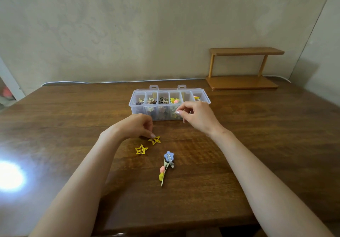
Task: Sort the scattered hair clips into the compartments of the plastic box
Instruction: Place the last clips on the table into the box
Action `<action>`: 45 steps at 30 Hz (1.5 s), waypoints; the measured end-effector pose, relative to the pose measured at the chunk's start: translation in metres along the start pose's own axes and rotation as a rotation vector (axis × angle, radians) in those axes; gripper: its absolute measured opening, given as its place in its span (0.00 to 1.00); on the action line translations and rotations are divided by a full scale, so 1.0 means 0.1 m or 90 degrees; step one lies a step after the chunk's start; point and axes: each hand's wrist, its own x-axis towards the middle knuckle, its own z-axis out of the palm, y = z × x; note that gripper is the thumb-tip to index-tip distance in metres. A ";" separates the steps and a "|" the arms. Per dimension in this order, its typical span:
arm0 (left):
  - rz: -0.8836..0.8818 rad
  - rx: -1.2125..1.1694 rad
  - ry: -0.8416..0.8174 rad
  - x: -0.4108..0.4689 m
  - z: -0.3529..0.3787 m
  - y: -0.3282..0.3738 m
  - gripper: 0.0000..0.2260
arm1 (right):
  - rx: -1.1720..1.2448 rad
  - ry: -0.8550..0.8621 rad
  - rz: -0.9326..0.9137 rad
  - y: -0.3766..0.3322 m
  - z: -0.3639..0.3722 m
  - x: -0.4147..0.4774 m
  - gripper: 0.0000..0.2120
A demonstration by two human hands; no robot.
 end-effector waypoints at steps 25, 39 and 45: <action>0.074 -0.101 0.202 0.07 0.17 0.19 0.08 | 0.133 -0.244 0.059 -0.06 0.09 -0.03 0.15; 0.057 -0.082 0.208 0.08 0.13 0.14 0.05 | 0.115 -0.266 -0.019 -0.13 0.09 -0.06 0.05; 0.103 -0.088 0.221 0.07 0.17 0.19 0.04 | 0.369 -0.122 0.034 -0.07 -0.17 0.01 0.07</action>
